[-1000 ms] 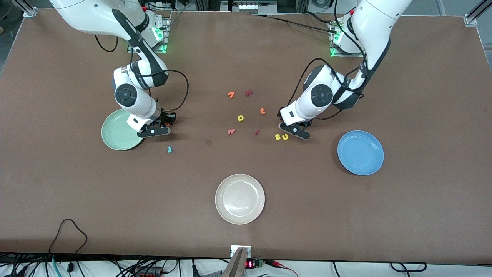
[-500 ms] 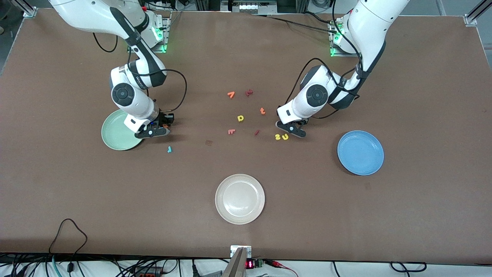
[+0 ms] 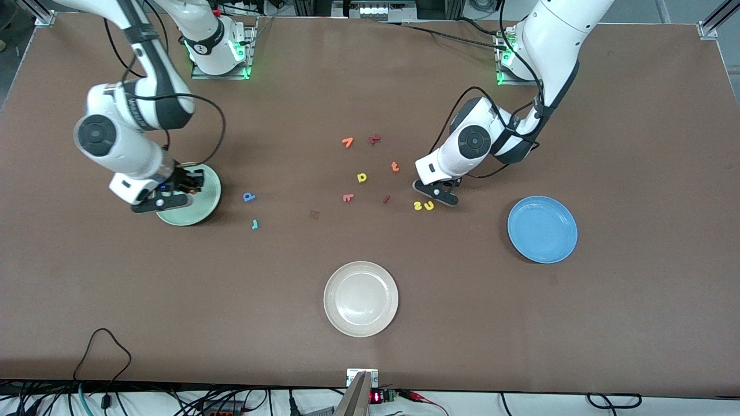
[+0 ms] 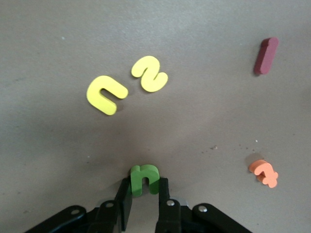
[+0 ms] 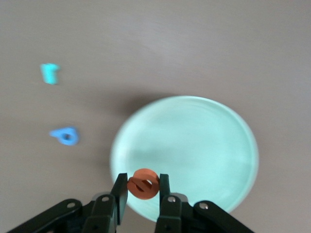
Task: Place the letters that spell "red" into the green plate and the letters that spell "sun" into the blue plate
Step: 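Place the e on the green plate while the left gripper places the n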
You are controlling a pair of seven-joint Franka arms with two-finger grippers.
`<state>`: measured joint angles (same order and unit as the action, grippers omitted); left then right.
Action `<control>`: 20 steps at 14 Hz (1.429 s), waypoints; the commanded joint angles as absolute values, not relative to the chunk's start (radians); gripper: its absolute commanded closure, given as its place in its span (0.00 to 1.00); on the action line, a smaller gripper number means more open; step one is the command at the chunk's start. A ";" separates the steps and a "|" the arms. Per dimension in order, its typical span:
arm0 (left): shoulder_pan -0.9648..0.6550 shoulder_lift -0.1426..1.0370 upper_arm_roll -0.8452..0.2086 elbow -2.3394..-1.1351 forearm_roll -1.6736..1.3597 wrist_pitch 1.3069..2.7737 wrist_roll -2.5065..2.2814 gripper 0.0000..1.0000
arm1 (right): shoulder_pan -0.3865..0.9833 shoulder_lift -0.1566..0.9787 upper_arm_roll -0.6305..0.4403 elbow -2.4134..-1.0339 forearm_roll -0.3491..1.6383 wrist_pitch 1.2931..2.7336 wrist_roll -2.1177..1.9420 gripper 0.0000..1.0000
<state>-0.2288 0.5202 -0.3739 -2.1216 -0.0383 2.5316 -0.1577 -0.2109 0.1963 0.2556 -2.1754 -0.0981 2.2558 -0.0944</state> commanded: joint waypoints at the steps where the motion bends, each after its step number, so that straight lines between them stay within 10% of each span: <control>1: -0.233 0.484 -0.364 -2.099 -0.018 2.446 -0.160 0.79 | -0.307 0.271 0.268 -2.181 -0.098 2.273 -0.178 0.91; 6: -0.103 0.422 -0.339 -1.803 0.095 1.882 -0.124 0.78 | -0.307 0.330 0.268 -2.186 -0.097 2.327 -0.173 0.91; 9: 0.010 0.429 -0.337 -1.763 0.190 1.796 -0.060 0.78 | -0.293 0.365 0.268 -2.187 -0.100 2.347 -0.178 0.86; 14: 0.156 0.563 -0.337 -1.721 0.225 1.876 0.058 0.77 | -0.290 0.368 0.268 -2.181 -0.101 2.350 -0.173 0.04; 17: 0.192 0.638 -0.336 -1.721 0.229 1.988 0.106 0.74 | -0.282 0.319 0.271 -2.178 -0.101 2.338 -0.181 0.00; 19: 0.198 0.650 -0.337 -1.720 0.227 1.990 0.129 0.40 | -0.243 0.249 0.279 -2.187 -0.098 2.335 -0.160 0.00; 20: 0.199 0.650 -0.337 -1.717 0.222 1.990 0.130 0.00 | -0.238 0.227 0.302 -2.187 -0.094 2.335 -0.149 0.00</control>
<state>0.1857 0.6430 -0.3232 -1.7482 0.2010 2.0026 0.1051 -0.2658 0.3103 0.2758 -2.1636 -0.0980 2.3484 -0.1729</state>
